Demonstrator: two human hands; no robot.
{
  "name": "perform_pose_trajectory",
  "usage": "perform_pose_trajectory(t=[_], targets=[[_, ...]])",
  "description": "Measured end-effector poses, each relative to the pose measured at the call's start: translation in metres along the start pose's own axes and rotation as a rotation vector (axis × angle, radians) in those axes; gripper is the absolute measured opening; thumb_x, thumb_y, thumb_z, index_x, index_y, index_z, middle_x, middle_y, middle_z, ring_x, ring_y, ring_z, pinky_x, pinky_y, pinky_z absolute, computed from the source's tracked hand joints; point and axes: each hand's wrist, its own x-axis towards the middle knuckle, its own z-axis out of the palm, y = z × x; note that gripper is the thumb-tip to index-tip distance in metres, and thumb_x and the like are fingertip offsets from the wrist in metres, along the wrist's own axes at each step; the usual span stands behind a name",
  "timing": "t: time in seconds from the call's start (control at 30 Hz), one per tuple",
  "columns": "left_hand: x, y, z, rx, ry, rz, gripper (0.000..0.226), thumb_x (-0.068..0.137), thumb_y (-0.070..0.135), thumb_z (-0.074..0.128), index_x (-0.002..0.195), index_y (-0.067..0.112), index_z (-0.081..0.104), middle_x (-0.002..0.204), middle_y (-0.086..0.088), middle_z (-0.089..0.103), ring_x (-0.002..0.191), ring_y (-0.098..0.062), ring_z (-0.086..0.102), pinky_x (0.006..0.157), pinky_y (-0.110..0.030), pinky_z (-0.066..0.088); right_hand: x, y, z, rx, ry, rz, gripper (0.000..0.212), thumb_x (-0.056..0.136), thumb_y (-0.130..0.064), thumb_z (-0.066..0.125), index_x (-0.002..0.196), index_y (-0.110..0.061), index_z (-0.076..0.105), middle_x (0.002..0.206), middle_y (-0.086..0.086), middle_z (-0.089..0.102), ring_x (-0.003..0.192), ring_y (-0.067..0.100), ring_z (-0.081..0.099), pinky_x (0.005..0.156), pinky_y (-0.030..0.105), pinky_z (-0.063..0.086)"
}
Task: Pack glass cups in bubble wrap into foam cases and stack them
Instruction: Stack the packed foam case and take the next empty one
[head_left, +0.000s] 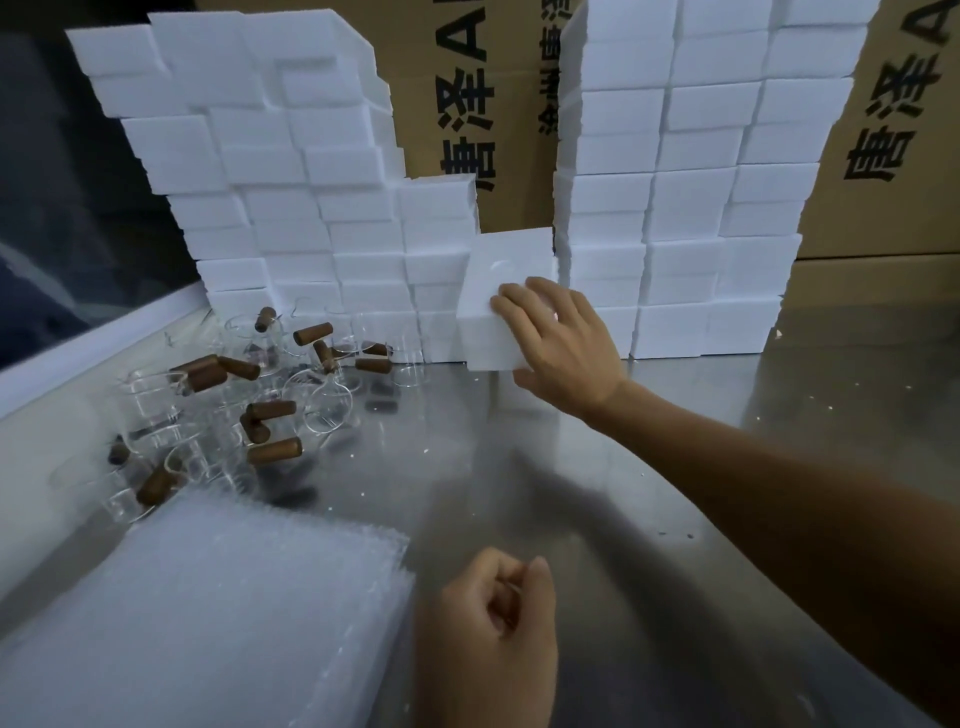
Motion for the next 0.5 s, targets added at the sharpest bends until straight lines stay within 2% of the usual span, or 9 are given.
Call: perform_pose_trajectory(t=[0.07,0.13,0.3,0.4,0.5], targets=[[0.0,-0.001,0.001,-0.001,-0.005,0.0,0.018,0.069,0.043,0.059,0.067,0.024,0.06,0.044,-0.01,0.056,0.035,-0.024,0.05,0.045,-0.035,0.046,-0.001,0.002,0.004,-0.008,0.009,-0.018,0.075,0.059,-0.014,0.083,0.129,-0.004,0.057,0.131,0.014,0.059,0.118,0.039,0.056,0.088,0.045,0.05],[0.0,-0.003,0.002,0.005,-0.004,0.011,0.019,0.069,0.044,0.059,0.066,0.025,0.06,0.044,-0.009,0.056,0.035,-0.022,0.052,0.045,-0.033,0.045,-0.001,0.009,0.007,0.006,-0.038,0.042,0.08,0.059,-0.017,0.087,0.131,-0.004,0.055,0.134,0.015,0.057,0.121,0.04,0.053,0.092,0.047,0.05],[-0.001,-0.004,0.003,-0.014,0.013,0.045,0.037,0.059,0.064,0.047,0.069,0.03,0.06,0.043,-0.003,0.055,0.04,-0.018,0.059,0.045,-0.028,0.042,0.002,0.025,0.013,-0.007,-0.179,0.159,0.087,0.061,-0.031,0.088,0.135,-0.009,0.049,0.138,0.011,0.052,0.125,0.036,0.049,0.098,0.046,0.044],[0.0,-0.003,0.004,-0.022,0.018,0.045,0.039,0.057,0.065,0.046,0.07,0.031,0.061,0.043,-0.002,0.054,0.04,-0.019,0.059,0.046,-0.023,0.037,0.015,0.031,0.016,-0.08,-0.255,0.179,0.087,0.062,-0.04,0.087,0.133,-0.011,0.045,0.134,0.009,0.051,0.119,0.033,0.051,0.097,0.047,0.04],[0.0,-0.004,0.005,-0.024,0.018,0.043,0.041,0.057,0.065,0.047,0.071,0.029,0.061,0.045,-0.007,0.055,0.039,-0.022,0.058,0.044,-0.022,0.035,0.036,0.035,0.018,-0.159,-0.344,0.156,0.086,0.064,-0.041,0.084,0.132,-0.009,0.042,0.125,0.009,0.054,0.109,0.032,0.055,0.096,0.044,0.038]])
